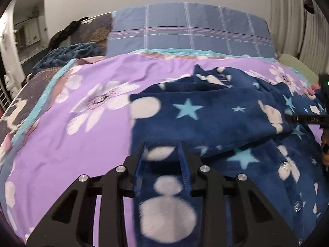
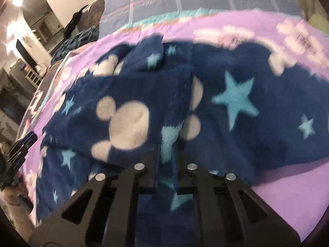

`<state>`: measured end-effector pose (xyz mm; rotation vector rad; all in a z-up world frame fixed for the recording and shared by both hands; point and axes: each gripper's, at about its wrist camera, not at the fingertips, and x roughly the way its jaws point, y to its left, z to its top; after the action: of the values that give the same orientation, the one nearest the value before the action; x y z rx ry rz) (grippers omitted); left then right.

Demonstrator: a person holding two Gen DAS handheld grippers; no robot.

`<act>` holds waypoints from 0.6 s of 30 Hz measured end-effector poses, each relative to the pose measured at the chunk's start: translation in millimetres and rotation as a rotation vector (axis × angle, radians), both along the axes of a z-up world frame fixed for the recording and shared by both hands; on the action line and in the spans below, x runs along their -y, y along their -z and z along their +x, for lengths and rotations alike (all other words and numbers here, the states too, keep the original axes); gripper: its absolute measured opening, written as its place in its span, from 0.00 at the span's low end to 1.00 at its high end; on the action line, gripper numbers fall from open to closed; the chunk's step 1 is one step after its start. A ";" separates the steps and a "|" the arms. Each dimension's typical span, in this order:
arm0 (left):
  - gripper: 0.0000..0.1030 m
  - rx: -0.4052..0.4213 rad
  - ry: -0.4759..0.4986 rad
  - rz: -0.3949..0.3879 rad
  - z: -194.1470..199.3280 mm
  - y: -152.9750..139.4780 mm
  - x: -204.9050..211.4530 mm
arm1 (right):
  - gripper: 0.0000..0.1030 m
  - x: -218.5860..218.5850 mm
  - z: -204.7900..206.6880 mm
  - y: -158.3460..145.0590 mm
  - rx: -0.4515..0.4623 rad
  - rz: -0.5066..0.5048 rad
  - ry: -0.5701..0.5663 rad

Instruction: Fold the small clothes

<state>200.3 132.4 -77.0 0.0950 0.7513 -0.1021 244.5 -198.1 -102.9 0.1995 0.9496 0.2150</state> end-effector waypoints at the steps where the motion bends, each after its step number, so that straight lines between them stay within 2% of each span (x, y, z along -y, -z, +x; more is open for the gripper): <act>1: 0.32 -0.038 -0.008 0.054 10.4 12.7 4.9 | 0.09 -2.7 -2.4 -7.4 0.029 -0.031 0.006; 3: 0.33 -0.092 -0.046 0.182 25.2 42.0 7.3 | 0.08 -6.4 -7.2 -14.2 0.044 -0.109 0.008; 4: 0.33 -0.096 -0.053 0.188 26.2 51.9 5.9 | 0.08 -6.0 -5.1 -9.2 0.023 -0.149 0.000; 6: 0.33 -0.077 -0.054 0.196 18.9 45.8 7.5 | 0.08 -2.6 -4.2 13.6 -0.053 -0.270 0.027; 8: 0.33 -0.076 -0.052 0.208 14.8 44.1 8.7 | 0.10 6.9 -10.7 16.0 -0.040 -0.231 0.015; 10: 0.33 -0.084 -0.048 0.187 13.1 40.1 5.8 | 0.12 15.6 -15.5 2.8 -0.013 -0.159 0.044; 14: 0.33 -0.024 -0.030 -0.021 13.7 1.0 1.0 | 0.13 3.4 -17.5 -34.1 0.122 -0.090 0.008; 16: 0.33 0.013 -0.011 -0.045 19.8 -10.1 10.7 | 0.13 -8.6 -11.1 -39.3 0.137 -0.068 -0.031; 18: 0.33 0.023 0.009 -0.024 34.5 -5.8 24.0 | 0.13 -23.7 -0.2 -34.1 0.135 -0.054 -0.059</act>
<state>234.8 108.4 -71.2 0.0765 0.7270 -0.1180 244.3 -174.3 -68.7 0.1060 0.8268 0.2536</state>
